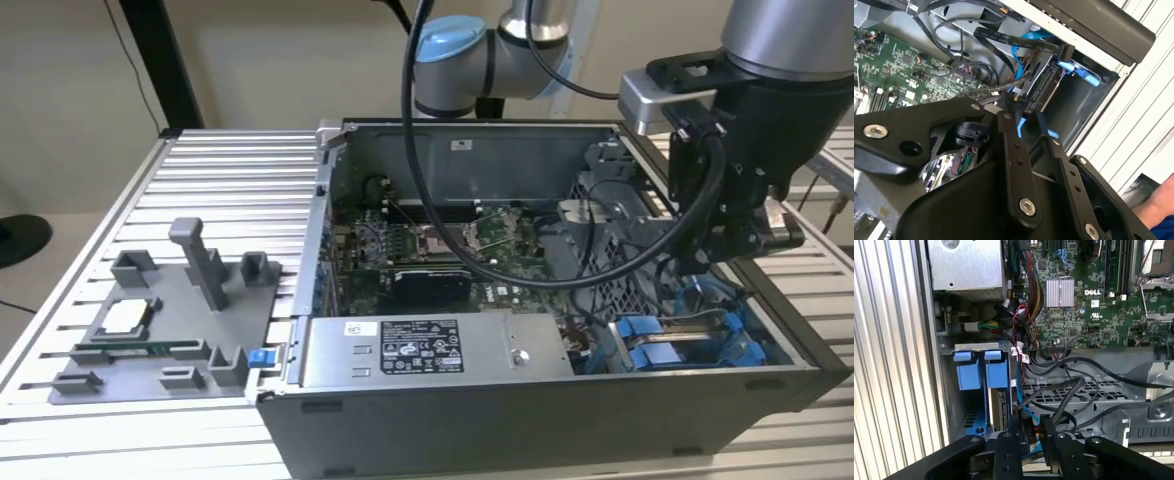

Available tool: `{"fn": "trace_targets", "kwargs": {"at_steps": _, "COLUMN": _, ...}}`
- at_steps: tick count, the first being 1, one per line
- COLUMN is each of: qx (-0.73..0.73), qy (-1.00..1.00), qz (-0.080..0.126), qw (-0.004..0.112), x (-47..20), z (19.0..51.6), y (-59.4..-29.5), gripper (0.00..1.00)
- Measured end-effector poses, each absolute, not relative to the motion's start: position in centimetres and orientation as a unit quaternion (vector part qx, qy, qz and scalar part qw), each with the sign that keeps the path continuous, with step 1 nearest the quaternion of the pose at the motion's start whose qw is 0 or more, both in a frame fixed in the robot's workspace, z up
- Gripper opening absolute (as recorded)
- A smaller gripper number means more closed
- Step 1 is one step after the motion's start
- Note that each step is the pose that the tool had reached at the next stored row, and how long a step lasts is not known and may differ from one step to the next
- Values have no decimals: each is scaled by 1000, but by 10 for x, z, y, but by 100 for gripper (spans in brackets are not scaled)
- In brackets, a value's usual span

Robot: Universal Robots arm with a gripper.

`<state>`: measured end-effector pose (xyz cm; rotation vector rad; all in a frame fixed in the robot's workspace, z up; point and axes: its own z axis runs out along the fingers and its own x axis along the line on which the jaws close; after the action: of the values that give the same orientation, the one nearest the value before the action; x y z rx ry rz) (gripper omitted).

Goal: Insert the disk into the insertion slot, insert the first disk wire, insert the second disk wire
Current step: 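Insert the first disk wire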

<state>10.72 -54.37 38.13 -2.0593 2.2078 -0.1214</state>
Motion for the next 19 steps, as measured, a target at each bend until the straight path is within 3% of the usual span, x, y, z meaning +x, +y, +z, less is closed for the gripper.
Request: {"fn": "trace_targets", "kwargs": {"at_steps": 19, "qx": -680, "qy": 729, "qz": -39, "qw": 59, "x": 110, "z": 381, "y": -549, "gripper": 0}}
